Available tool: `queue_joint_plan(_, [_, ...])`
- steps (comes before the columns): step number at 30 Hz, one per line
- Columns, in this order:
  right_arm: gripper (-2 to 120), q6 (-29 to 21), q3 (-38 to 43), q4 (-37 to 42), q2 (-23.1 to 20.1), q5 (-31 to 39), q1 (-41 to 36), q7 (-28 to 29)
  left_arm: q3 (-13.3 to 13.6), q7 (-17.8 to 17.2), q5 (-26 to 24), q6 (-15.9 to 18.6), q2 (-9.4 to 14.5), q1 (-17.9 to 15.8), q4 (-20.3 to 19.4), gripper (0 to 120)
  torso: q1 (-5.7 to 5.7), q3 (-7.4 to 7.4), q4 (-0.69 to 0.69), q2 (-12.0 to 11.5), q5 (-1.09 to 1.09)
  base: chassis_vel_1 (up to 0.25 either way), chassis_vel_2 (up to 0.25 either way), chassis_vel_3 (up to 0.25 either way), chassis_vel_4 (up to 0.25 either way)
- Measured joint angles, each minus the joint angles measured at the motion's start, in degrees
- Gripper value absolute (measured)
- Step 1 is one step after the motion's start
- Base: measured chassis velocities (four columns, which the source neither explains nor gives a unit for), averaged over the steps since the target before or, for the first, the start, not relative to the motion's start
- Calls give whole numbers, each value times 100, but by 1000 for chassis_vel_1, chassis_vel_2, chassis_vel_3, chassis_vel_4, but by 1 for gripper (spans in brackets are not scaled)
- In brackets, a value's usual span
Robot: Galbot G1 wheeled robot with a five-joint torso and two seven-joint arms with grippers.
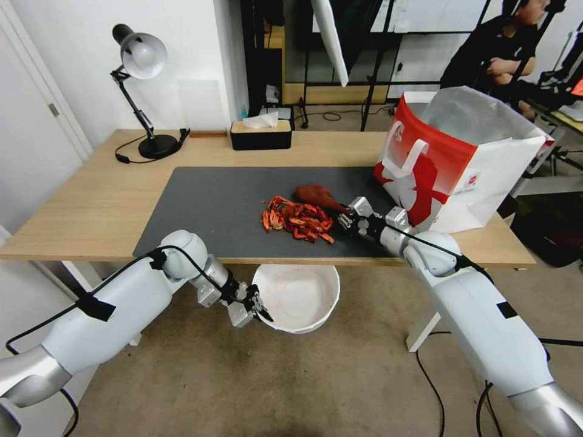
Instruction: Sweep shrimp from table into container with towel, then put container into takeout bag.
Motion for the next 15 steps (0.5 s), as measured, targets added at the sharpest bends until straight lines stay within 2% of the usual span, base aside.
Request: queue_joint_plan(15, [7, -16, 94, 467, -51, 52, -491, 37, 5, -20, -3, 4, -10, -26, 59, 0, 0, 0, 0, 0, 0, 0, 0, 0, 0])
